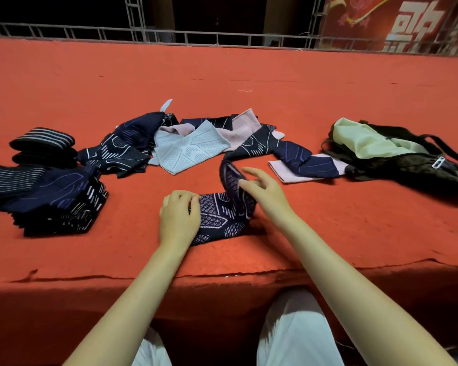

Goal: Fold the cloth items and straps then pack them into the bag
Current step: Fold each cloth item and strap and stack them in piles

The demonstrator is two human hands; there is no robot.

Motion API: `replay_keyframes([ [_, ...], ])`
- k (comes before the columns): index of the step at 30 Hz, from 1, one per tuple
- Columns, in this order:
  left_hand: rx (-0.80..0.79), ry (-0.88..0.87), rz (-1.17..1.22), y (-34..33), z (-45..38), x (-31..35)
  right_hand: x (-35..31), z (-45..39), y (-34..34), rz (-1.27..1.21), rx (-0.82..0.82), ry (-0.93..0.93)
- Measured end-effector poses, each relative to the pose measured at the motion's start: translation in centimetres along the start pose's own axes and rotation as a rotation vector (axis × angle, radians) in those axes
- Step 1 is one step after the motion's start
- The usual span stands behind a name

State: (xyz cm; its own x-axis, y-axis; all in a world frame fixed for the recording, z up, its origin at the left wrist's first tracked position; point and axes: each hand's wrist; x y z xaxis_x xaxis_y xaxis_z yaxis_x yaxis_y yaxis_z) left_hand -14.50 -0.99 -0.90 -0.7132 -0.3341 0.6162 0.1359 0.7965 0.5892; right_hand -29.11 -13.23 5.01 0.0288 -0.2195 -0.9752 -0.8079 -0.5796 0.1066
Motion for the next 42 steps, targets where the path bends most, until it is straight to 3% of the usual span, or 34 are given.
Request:
replay_keyframes([
  [4, -0.062, -0.081, 0.033, 0.7, 0.6, 1.0, 1.7, 0.8, -1.7, 0.160, -0.187, -0.027],
  [8, -0.095, -0.036, 0.074, 0.9, 0.4, 1.0, 3.9, 1.5, -2.2, 0.154, -0.224, 0.006],
  [10, -0.105, 0.011, 0.131, 1.0, 0.3, 1.0, 4.2, 1.8, -2.1, 0.102, -0.212, 0.051],
  [16, -0.212, 0.211, 0.313, 0.4, -0.3, -0.1, 6.0, 1.4, -2.4, 0.504, -0.033, 0.272],
  [21, -0.327, 0.334, 0.428, 0.9, -1.3, 1.8, 6.0, 1.3, -2.3, 0.477, -0.030, 0.260],
  [27, -0.190, 0.557, 0.500, 2.0, -3.1, 3.1, 4.6, 2.0, -2.2, 0.278, -0.099, 0.219],
  [36, -0.241, 0.382, 0.172, 2.9, -2.0, -1.3, 4.9, 0.4, -2.4, 0.324, 0.013, -0.014],
  [42, -0.164, 0.252, 0.131, 2.5, -0.3, -2.3, 4.1, -1.1, -3.6, 0.615, -0.045, -0.169],
])
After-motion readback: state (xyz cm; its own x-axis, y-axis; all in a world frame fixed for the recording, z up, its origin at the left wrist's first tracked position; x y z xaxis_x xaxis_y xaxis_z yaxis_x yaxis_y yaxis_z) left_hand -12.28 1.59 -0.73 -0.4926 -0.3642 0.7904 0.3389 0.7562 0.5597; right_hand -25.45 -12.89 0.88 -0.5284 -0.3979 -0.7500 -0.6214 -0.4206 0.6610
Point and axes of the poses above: each hand's wrist, its own z-axis away from the middle knuckle, its own y-axis out of the back of the hand, x = y × z, and after that the axes turned 4 degrees about x, right-handed
